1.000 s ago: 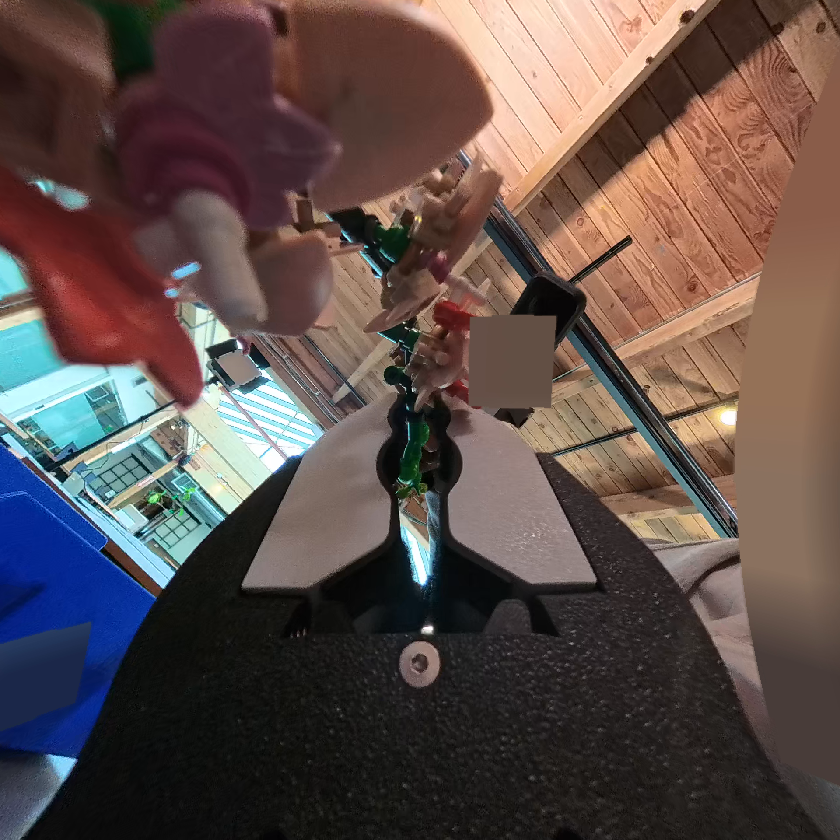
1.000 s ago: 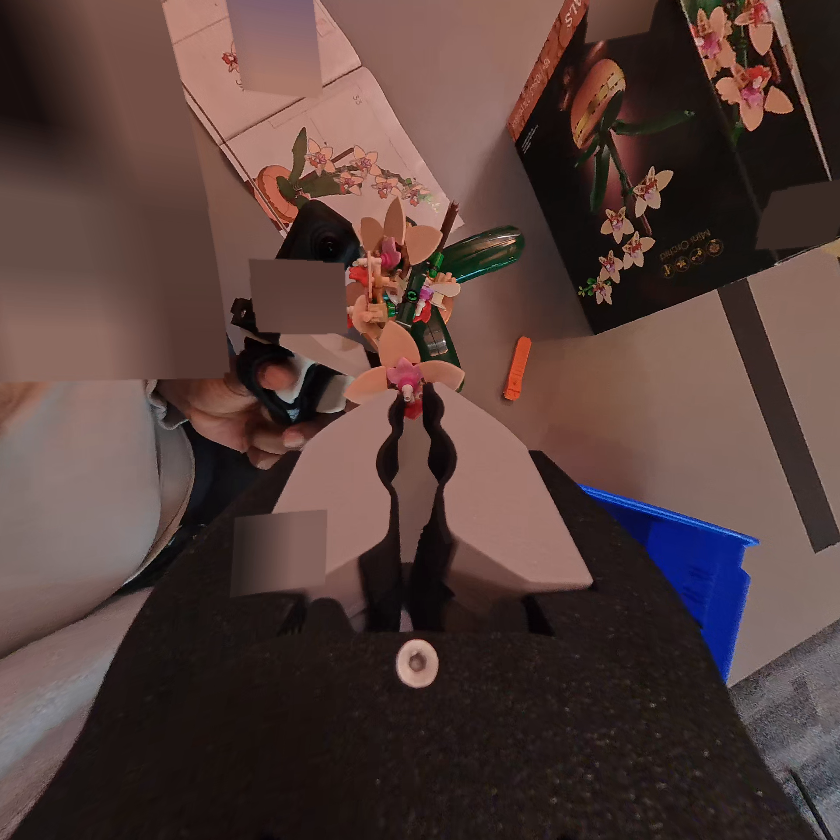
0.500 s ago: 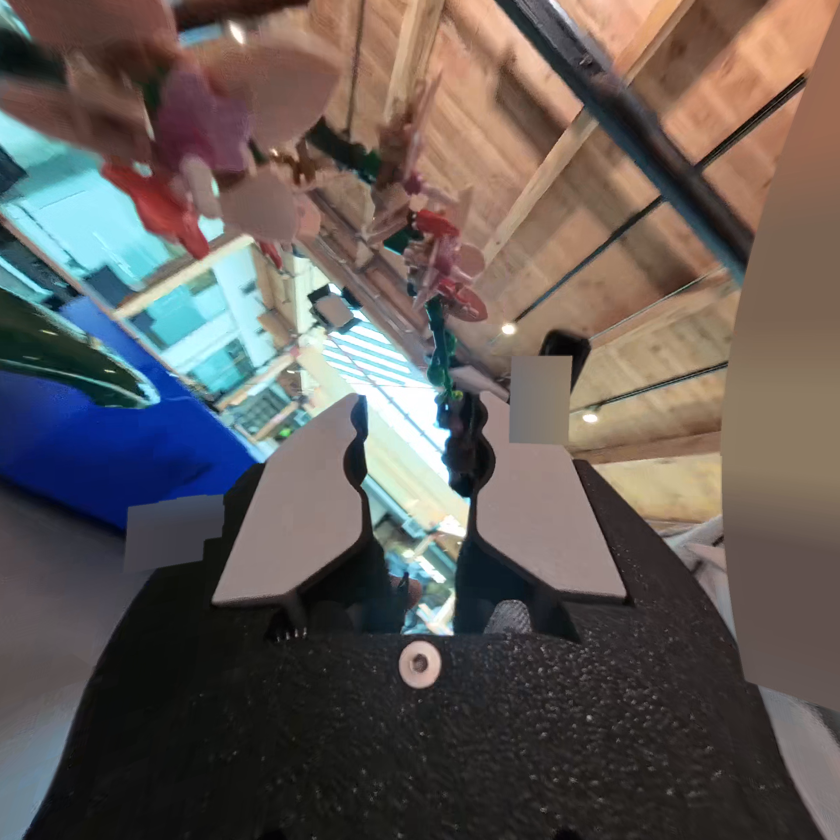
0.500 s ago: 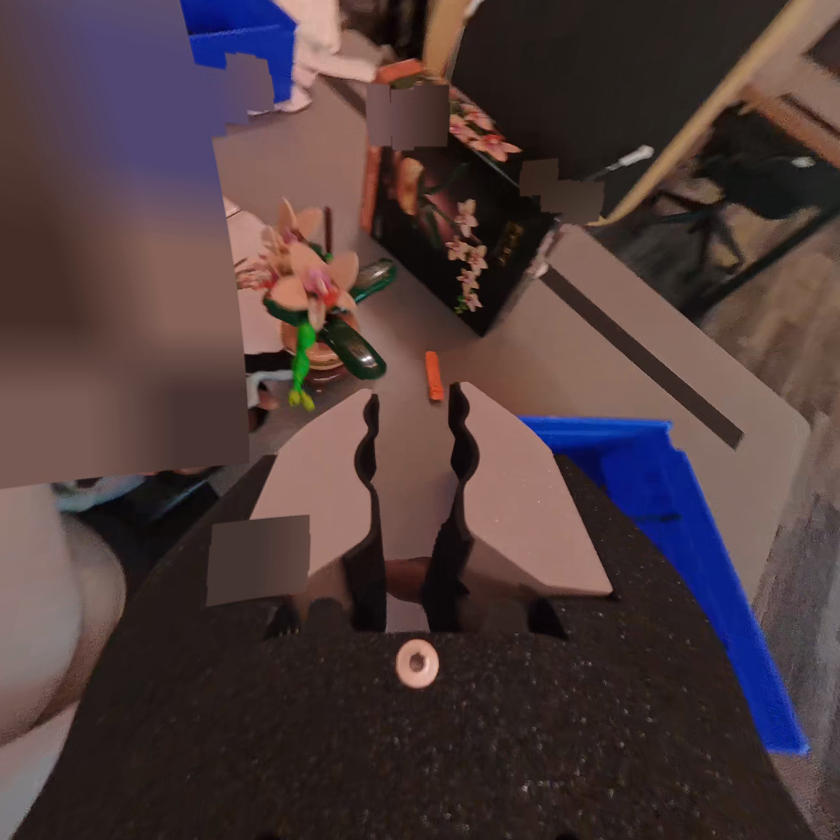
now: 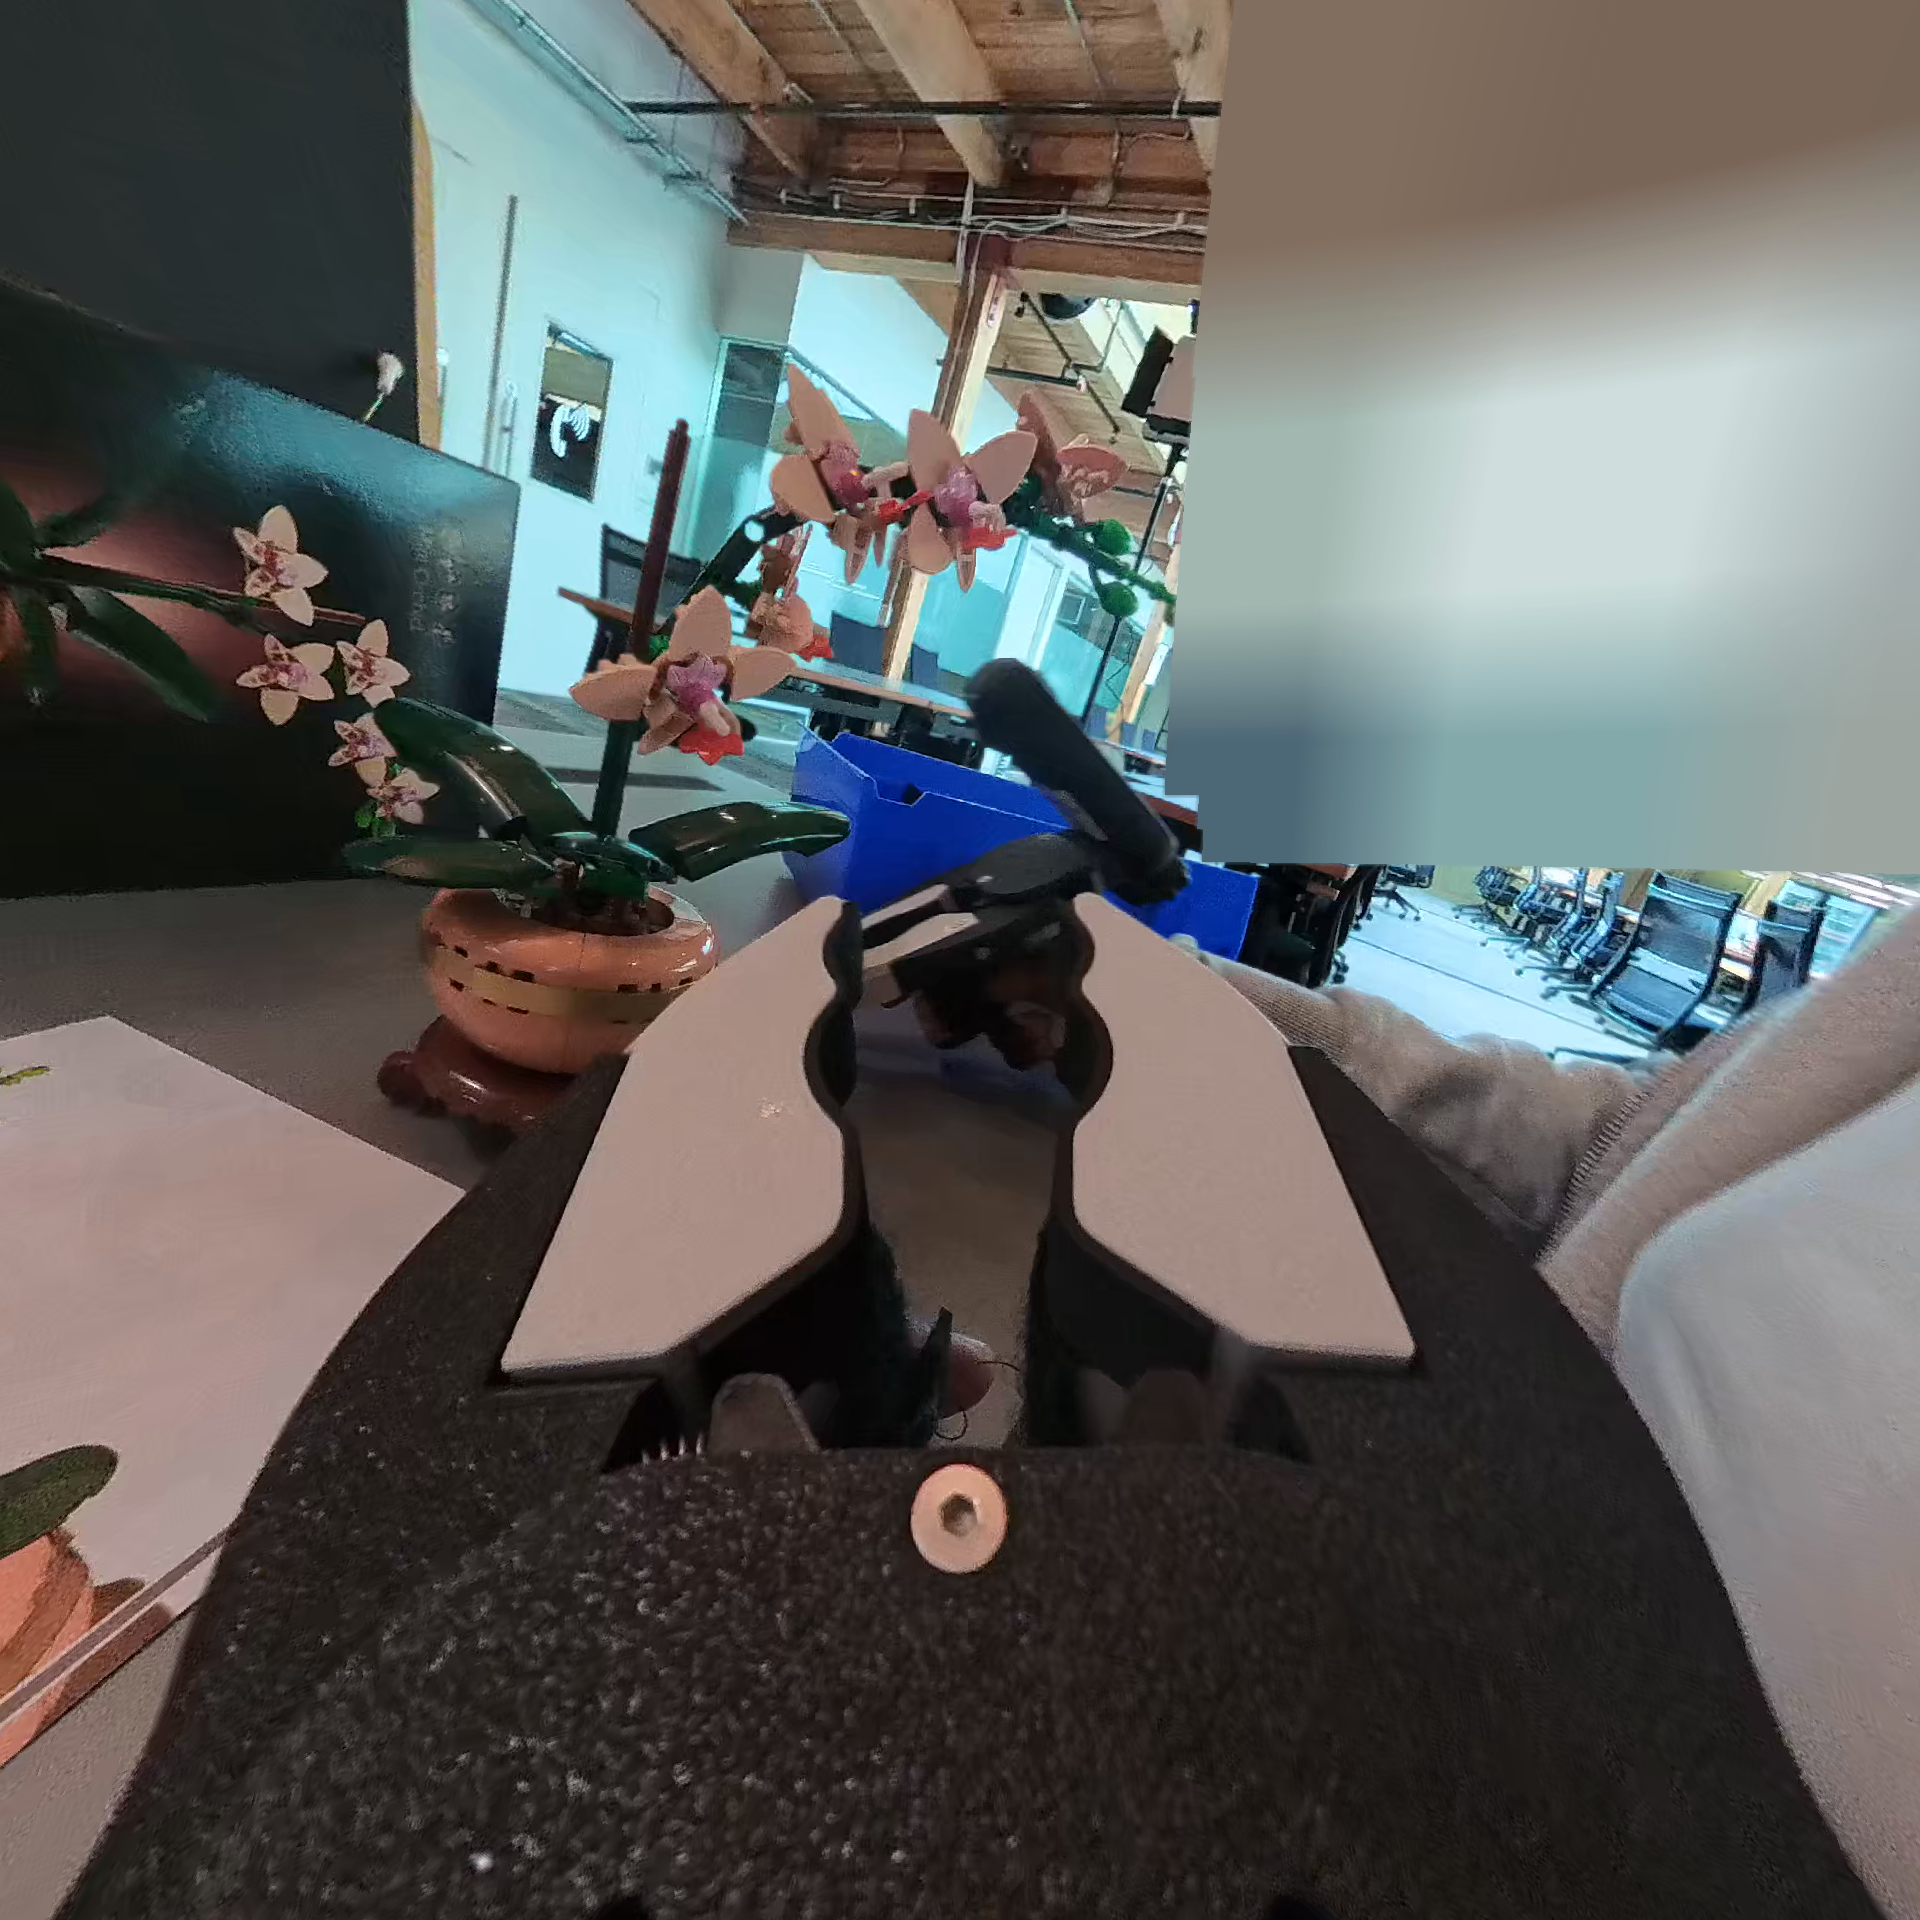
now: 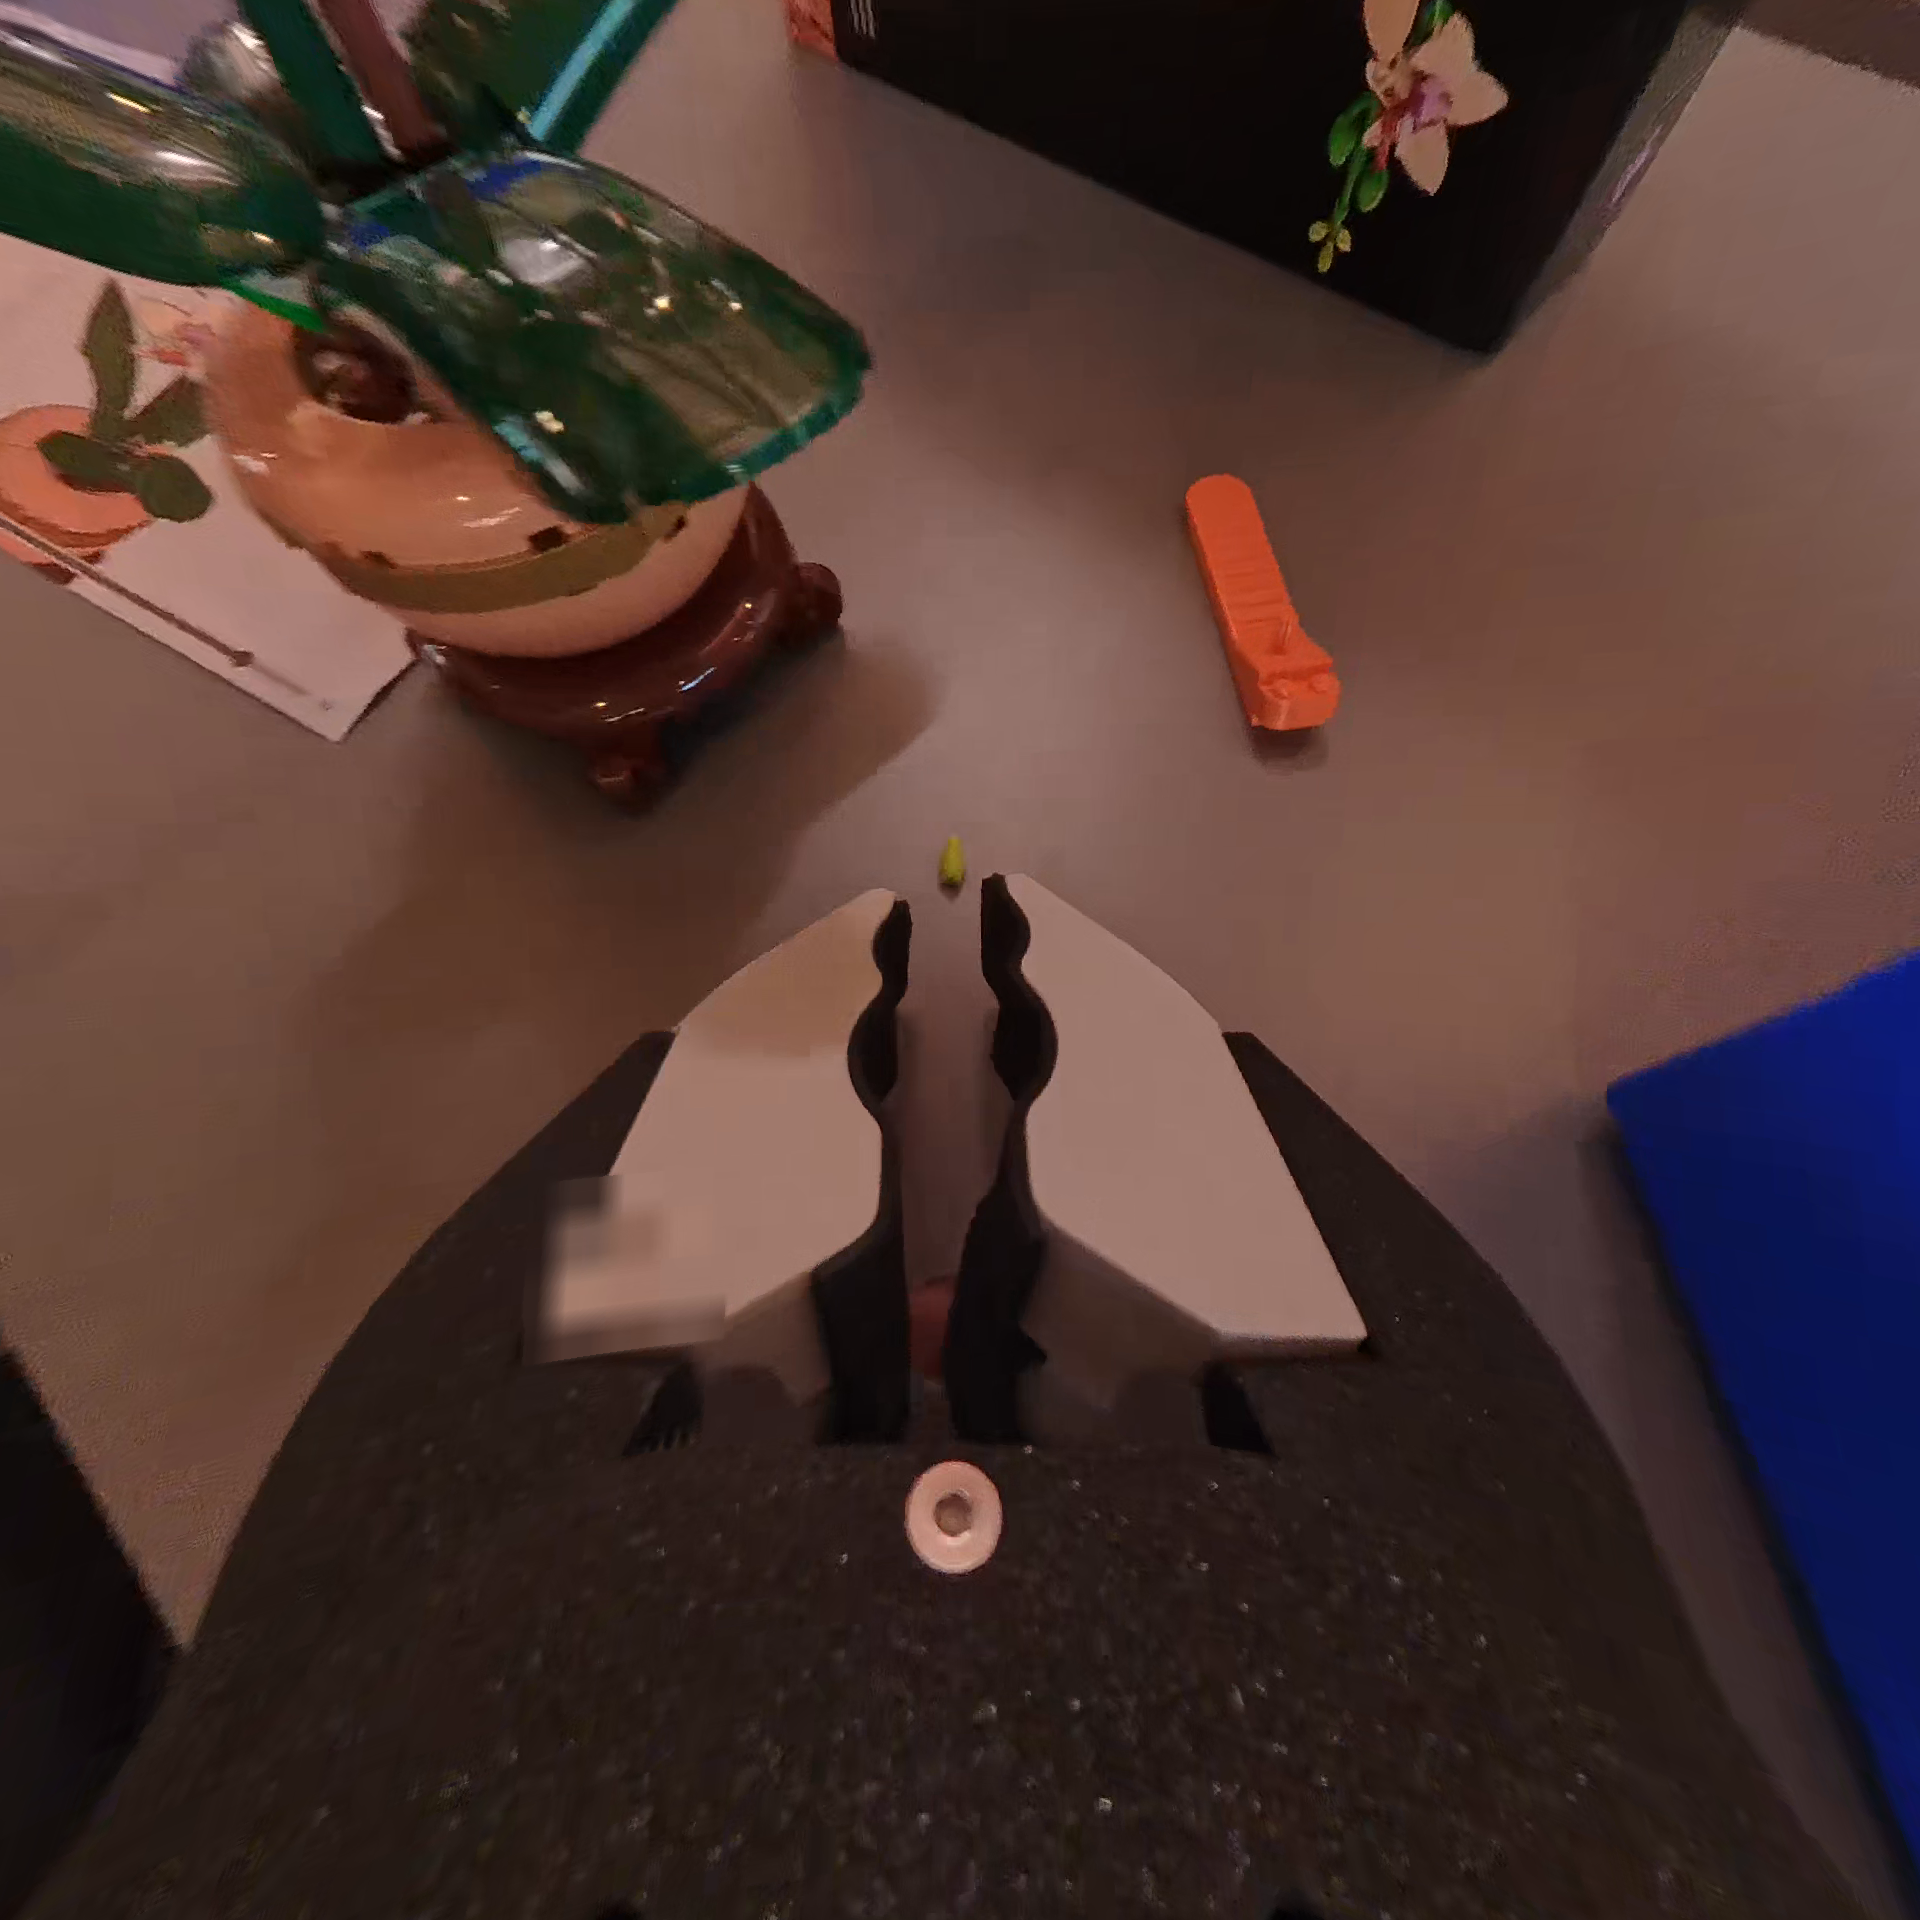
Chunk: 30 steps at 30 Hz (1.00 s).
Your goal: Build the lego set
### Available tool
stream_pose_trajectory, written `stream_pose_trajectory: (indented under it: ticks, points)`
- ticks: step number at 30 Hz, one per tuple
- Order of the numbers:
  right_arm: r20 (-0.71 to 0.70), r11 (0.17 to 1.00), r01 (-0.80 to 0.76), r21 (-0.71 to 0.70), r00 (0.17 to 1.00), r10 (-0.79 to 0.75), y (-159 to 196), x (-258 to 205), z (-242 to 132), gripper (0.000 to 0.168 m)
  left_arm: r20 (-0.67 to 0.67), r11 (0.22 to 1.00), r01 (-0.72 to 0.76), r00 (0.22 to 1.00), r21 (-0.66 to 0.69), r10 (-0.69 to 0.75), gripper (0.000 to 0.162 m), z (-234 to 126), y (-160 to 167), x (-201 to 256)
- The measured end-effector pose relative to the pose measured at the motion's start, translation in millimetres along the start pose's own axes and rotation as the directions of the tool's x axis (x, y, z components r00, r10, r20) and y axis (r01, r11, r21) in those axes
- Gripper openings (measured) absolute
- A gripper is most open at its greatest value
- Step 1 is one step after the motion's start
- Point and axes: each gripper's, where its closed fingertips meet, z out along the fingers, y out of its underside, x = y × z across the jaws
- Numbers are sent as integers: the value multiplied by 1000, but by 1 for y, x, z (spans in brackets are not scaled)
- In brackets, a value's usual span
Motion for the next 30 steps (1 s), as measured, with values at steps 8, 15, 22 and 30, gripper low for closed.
stream_pose_trajectory:
  ticks: [8,15,22,30]
  points:
    - [28,997,-6,-76,1000,9,5,3,21,15,-67,999,10,998,-34,-12,35,1,10,-2]
    - [58,995,-51,-80,997,56,3,3,26,8,-123,998,-3,992,-68,-5,34,8,17,-2]
    - [135,996,-64,-66,988,72,3,-6,19,0,-118,995,30,992,-100,-42,34,9,18,-5]
    - [149,999,49,-20,988,-45,22,-16,-17,1,-84,972,107,988,-210,-127,31,15,33,-8]
